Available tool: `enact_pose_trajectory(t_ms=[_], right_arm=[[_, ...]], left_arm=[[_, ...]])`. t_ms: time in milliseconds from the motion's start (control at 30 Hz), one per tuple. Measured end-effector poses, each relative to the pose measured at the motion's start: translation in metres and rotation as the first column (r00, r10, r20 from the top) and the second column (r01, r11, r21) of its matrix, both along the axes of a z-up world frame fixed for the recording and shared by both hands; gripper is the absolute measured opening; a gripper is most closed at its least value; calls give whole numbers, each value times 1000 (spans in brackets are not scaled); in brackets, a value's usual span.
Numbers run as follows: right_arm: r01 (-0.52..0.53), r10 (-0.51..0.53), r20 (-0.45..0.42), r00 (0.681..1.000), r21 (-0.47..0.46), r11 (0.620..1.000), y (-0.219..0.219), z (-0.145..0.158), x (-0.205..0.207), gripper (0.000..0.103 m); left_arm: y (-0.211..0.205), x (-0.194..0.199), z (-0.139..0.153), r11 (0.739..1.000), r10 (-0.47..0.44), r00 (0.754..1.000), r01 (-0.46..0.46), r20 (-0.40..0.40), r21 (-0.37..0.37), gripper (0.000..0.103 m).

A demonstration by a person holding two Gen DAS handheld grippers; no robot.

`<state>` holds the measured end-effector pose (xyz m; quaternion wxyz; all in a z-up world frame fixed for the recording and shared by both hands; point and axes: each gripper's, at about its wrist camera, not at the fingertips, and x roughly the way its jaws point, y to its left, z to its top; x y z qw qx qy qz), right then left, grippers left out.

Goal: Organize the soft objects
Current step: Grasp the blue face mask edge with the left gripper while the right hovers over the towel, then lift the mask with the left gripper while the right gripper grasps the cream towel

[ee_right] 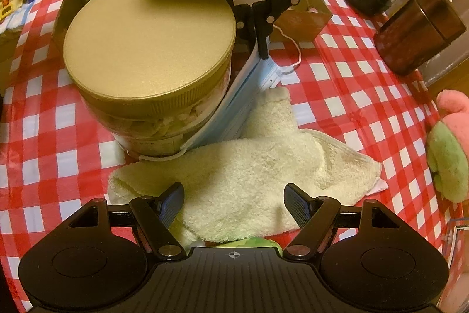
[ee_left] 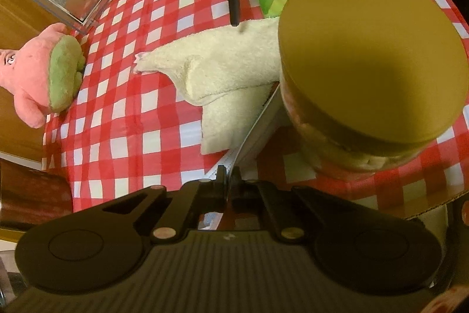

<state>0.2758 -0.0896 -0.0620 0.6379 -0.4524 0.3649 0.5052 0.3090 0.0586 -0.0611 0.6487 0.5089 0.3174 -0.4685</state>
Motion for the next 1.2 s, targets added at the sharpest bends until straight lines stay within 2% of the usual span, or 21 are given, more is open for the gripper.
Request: enact_pose_trajectory(t_ms=[133,233,400,600,833,900,1000,1100,1167,1200], right_arm=[[-2,2,0,1000,-1,1000,0,-1,0,75],[-1,1,-2,1000,-2,1000,1,-2,1,75],[-1,1,-2,1000,-4,1000,1,-4,3,75],[22,-23,-31,999,-24,999,3,-12,10,75],[52,-53,-56,997,-29,998,7,-17,16,75],[62,-64,-73,995,-32,998,8,-19,17,62],[66,-68,-81,994,-28,997,9,-20,15,56],[83,-83,-84,993,-12,997,9,-17,14,29],[96,-95,-65,993,4,995,7,-12,13,15],[102,-101,-58,993,12,995,6,-9,13,13]], left_arm=[[-2,-3,-7,1000,-23,1000,23,-8,11,8],[-3,-5,-14,999,-29,999,30,-18,22,8],[-2,-3,-13,1000,5,1000,-4,-7,8,2],[4,5,6,995,78,997,-75,30,-68,1],[14,17,33,972,180,983,-170,47,-163,1],[17,18,39,965,203,977,-190,57,-180,1],[22,20,48,951,241,969,-224,58,-216,1],[27,22,58,932,284,957,-259,67,-254,1],[31,23,64,916,319,945,-288,71,-281,1],[34,25,68,904,345,936,-311,73,-293,1]])
